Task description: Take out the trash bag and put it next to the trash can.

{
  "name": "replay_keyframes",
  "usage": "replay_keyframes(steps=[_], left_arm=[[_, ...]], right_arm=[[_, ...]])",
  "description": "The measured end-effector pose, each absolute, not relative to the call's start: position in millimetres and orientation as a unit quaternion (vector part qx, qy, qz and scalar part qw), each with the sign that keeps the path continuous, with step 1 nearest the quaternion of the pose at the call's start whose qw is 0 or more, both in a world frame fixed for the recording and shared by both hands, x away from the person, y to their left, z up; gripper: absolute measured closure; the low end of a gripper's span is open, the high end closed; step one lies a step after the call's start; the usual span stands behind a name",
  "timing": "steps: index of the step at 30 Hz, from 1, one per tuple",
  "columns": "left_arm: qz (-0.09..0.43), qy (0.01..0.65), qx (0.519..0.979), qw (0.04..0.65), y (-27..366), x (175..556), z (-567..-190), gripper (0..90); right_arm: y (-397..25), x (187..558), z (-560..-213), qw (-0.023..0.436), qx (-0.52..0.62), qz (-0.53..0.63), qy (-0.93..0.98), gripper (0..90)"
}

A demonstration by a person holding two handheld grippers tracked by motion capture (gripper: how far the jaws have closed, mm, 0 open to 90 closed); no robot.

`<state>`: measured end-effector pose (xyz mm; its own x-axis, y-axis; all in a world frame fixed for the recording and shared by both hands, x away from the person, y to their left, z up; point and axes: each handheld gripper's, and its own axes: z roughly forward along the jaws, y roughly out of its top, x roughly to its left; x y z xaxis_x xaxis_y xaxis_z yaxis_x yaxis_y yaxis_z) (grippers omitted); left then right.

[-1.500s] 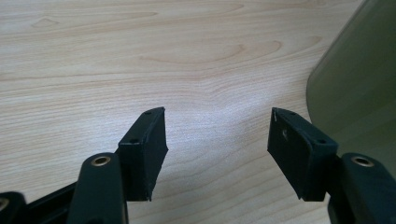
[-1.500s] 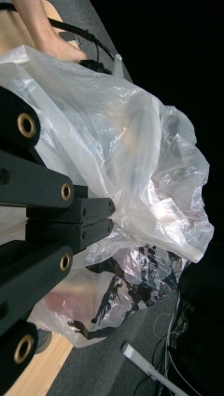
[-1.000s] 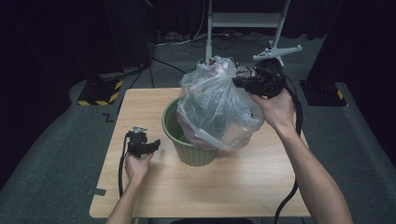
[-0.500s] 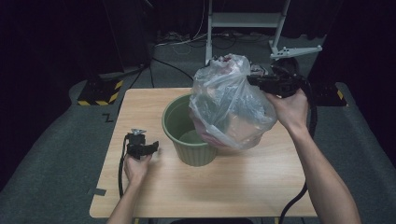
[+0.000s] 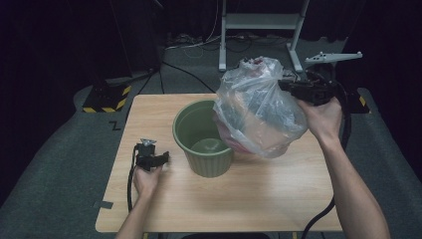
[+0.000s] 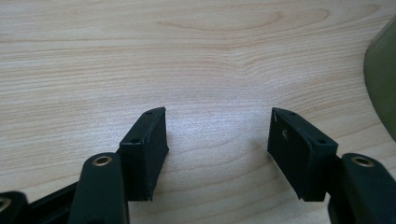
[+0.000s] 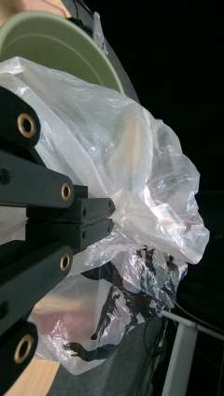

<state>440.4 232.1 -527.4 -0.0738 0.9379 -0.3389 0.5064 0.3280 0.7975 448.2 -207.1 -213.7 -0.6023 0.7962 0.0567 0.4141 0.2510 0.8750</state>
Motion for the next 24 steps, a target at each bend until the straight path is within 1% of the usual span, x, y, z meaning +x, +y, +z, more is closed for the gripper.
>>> replay_keyframes(steps=[3,5,8,11,24], left_arm=[[0.251,0.686,0.53,0.431,234,439,-528,37.4],[0.26,0.683,0.522,0.439,232,438,-530,37.4],[0.275,0.671,0.539,0.428,229,436,-533,36.9],[0.286,0.664,0.538,0.434,228,434,-536,35.7],[0.291,0.667,0.532,0.434,227,434,-536,33.8]], right_arm=[[-214,449,-216,0.208,0.402,0.468,0.759,89.4],[-218,449,-216,0.213,0.406,0.465,0.758,89.4],[-224,449,-217,0.216,0.41,0.466,0.754,89.4],[-230,448,-217,0.222,0.416,0.466,0.749,89.4],[-247,446,-218,0.241,0.433,0.459,0.738,89.4]])
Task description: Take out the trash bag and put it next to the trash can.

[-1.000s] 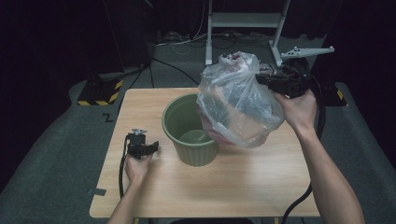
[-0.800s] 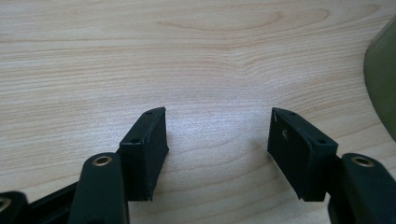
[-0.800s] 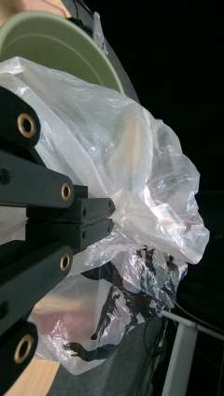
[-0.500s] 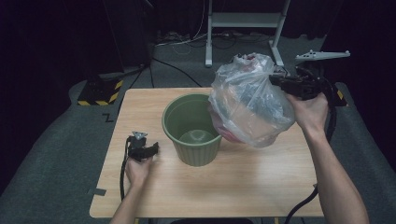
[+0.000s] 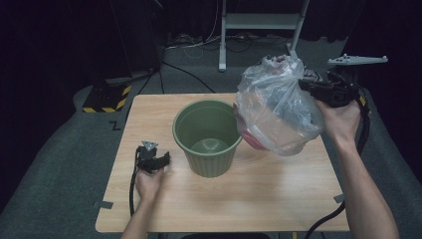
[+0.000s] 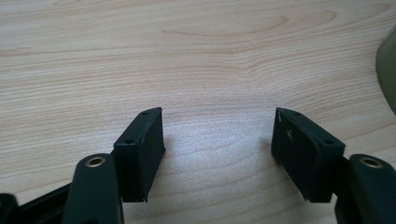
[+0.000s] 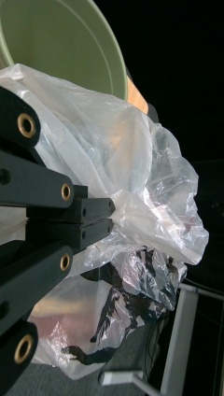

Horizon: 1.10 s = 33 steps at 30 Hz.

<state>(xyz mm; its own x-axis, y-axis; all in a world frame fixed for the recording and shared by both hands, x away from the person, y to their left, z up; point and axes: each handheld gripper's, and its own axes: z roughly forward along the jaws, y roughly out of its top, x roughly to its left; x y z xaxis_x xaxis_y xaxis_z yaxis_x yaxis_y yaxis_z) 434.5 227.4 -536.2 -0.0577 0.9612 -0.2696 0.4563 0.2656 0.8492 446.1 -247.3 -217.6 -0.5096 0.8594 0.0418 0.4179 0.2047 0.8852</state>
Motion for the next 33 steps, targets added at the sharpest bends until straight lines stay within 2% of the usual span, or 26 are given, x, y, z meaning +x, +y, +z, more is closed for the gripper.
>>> replay_keyframes(steps=[10,33], left_arm=[[0.293,0.67,0.525,0.436,227,435,-537,31.6],[0.294,0.67,0.525,0.435,227,435,-537,31.2]], right_arm=[[-262,450,-229,0.24,0.453,0.457,0.727,89.4],[-282,444,-227,0.26,0.468,0.453,0.712,89.4]])
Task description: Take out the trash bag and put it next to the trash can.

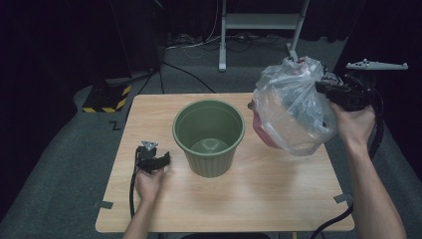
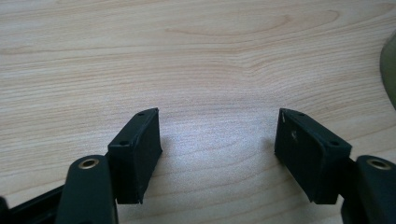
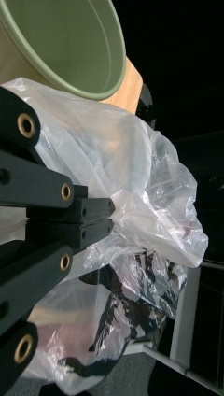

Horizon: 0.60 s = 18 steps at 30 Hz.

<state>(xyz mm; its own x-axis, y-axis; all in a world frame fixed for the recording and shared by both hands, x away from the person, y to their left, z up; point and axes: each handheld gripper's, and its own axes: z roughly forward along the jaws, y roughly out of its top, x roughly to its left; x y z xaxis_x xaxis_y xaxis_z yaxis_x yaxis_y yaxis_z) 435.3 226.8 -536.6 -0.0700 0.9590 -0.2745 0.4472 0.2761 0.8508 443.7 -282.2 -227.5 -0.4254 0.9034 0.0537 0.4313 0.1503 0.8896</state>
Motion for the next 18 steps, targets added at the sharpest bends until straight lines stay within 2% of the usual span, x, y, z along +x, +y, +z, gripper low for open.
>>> replay_keyframes(steps=[18], left_arm=[[0.294,0.67,0.525,0.435,227,435,-537,31.2]], right_arm=[[-261,454,-246,0.259,0.46,0.436,0.729,89.4]])
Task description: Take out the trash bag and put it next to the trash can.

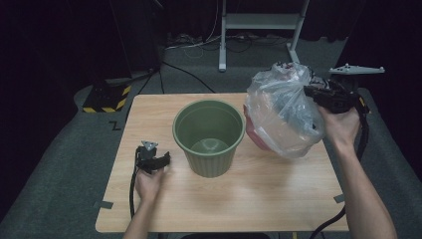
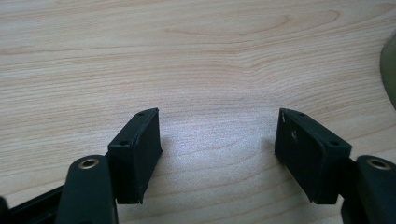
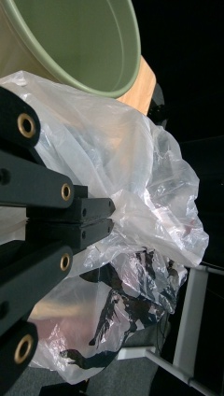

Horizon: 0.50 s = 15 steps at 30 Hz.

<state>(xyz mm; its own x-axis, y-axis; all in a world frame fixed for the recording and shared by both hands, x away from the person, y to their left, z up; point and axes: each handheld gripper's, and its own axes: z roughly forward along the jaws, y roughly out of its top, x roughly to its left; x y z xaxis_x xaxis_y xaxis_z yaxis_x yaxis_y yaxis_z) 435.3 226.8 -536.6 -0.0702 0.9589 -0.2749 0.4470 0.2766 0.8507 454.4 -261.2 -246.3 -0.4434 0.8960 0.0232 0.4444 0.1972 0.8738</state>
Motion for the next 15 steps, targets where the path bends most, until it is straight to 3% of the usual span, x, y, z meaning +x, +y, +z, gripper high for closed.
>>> replay_keyframes(steps=[15], left_arm=[[0.296,0.673,0.524,0.43,228,435,-536,30.3]], right_arm=[[-252,463,-267,0.253,0.459,0.434,0.733,89.4]])
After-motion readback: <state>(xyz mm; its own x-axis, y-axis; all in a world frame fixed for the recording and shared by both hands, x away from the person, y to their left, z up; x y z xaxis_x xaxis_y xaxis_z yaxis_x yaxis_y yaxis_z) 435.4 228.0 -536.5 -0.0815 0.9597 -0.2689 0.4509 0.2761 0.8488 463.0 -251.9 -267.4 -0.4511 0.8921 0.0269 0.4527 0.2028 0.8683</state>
